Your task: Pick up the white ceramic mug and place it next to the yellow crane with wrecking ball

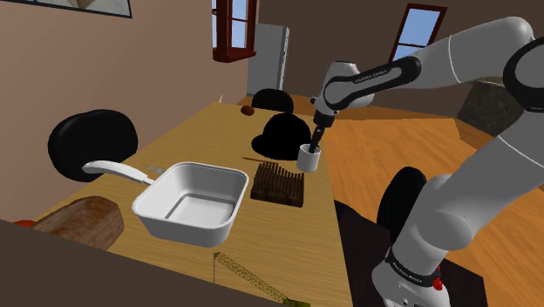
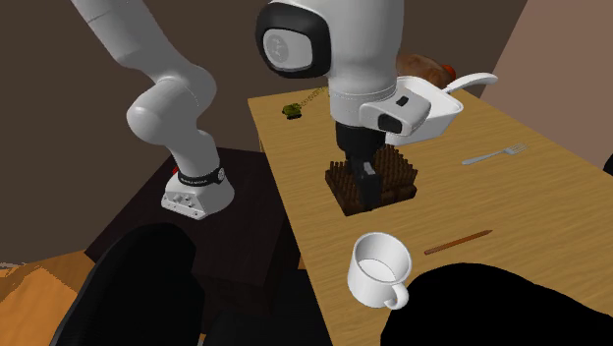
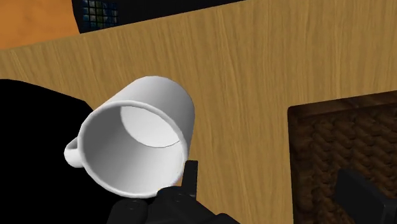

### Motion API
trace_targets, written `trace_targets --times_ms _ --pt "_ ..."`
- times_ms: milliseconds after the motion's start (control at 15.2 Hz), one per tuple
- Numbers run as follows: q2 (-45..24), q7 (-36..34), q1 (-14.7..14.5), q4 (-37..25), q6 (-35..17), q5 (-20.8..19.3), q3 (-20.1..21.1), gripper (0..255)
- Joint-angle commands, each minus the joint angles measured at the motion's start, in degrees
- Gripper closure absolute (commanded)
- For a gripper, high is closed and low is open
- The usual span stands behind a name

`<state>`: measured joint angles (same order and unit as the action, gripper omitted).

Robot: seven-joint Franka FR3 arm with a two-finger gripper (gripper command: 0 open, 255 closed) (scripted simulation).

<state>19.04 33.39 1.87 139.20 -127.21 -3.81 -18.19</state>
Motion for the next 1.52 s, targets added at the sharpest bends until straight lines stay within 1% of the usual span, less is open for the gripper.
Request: trace_targets --times_ms 0,264,792,1320,1386,1452 --pt "-4.1 3.5 -0.2 -1.7 -2.3 1.2 -2.0 0" --pt "-13.1 10.8 -0.7 -5.8 -6.3 5.6 -5.2 0" --pt "-17.7 12.8 -1.0 -4.1 -12.1 8.5 -5.3 0" --pt "-17.6 12.8 -0.9 -4.1 -12.1 8.5 -5.3 0" --pt "-17.6 12.8 -0.9 -4.1 -12.1 8.5 -5.3 255" --pt "-17.6 12.8 -0.9 -4.1 -12.1 8.5 -5.3 255"
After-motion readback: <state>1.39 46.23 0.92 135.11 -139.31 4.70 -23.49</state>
